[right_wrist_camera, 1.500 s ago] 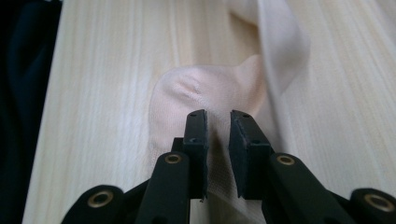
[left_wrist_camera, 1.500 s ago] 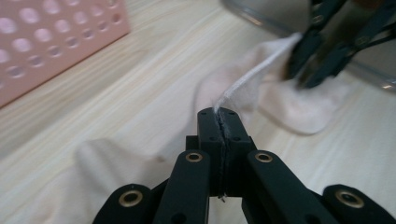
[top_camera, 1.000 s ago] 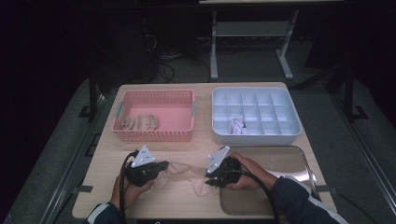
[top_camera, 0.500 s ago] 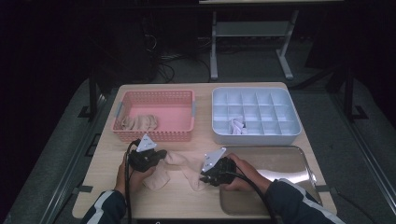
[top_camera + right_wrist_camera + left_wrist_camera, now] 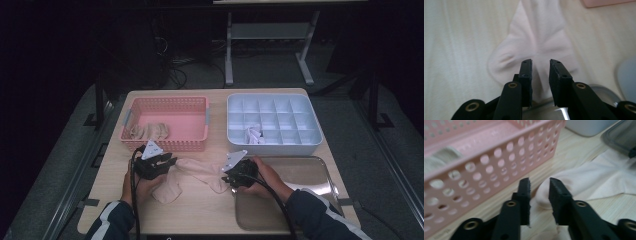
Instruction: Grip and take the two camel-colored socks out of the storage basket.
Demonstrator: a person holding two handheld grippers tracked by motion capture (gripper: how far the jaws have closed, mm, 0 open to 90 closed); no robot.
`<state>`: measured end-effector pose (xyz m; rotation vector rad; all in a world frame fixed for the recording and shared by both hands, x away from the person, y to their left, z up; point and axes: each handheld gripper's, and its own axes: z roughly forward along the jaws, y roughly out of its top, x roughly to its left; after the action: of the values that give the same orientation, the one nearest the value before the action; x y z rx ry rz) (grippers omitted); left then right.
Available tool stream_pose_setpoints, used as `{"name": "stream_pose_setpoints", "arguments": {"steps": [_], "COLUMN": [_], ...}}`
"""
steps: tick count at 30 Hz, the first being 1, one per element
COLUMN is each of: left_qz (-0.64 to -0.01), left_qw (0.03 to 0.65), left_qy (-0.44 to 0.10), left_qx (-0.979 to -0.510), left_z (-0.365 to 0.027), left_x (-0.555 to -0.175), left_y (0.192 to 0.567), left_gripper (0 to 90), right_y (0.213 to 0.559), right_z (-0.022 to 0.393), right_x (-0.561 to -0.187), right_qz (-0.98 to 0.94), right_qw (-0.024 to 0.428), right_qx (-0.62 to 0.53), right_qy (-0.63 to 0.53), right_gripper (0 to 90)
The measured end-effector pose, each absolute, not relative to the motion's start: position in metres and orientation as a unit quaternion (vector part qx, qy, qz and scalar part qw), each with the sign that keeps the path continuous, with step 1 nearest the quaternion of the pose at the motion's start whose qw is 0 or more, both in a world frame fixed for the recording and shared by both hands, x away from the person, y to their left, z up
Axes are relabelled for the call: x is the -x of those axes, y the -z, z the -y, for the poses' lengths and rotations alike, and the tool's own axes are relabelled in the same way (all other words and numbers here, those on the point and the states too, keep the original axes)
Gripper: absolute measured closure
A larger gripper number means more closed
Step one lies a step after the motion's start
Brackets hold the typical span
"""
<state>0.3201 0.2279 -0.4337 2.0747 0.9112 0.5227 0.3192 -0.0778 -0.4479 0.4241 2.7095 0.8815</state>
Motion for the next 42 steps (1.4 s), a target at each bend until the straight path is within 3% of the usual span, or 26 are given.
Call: {"name": "stream_pose_setpoints", "arguments": {"steps": [5, 11, 14, 17, 26, 29, 42], "left_qz": [-0.33, -0.303, -0.326, -0.313, -0.304, -0.307, -0.323], "left_qw": [0.42, 0.38, 0.36, 0.316, 0.293, 0.288, 0.318], "left_qy": [-0.184, -0.161, -0.156, -0.154, -0.14, -0.136, -0.152], "left_qx": [-0.825, -0.859, -0.86, -0.883, -0.896, -0.897, -0.878], "left_z": [-0.218, -0.183, -0.173, -0.166, -0.171, -0.176, -0.186], "left_x": [-0.317, -0.326, -0.332, -0.333, -0.322, -0.313, -0.301], "left_y": [0.43, 0.443, 0.451, 0.458, 0.456, 0.455, 0.447], "left_gripper": [65.8, 70.0, 73.9, 75.4, 79.2, 79.1, 72.4], "right_y": [0.442, 0.452, 0.455, 0.457, 0.458, 0.455, 0.453], "right_z": [0.071, 0.056, 0.057, 0.059, 0.064, 0.066, 0.078], "right_x": [-0.317, -0.314, -0.313, -0.313, -0.312, -0.313, -0.332], "right_qz": [-0.922, -0.93, -0.933, -0.936, -0.939, -0.939, -0.922], "right_qw": [0.107, 0.089, 0.077, 0.072, 0.063, 0.084, 0.158], "right_qx": [-0.153, -0.134, -0.128, -0.12, -0.111, -0.118, -0.19], "right_qy": [-0.34, -0.33, -0.327, -0.324, -0.319, -0.313, -0.297], "right_gripper": [72.9, 73.0, 73.4, 72.6, 68.0, 64.2, 66.6]}}
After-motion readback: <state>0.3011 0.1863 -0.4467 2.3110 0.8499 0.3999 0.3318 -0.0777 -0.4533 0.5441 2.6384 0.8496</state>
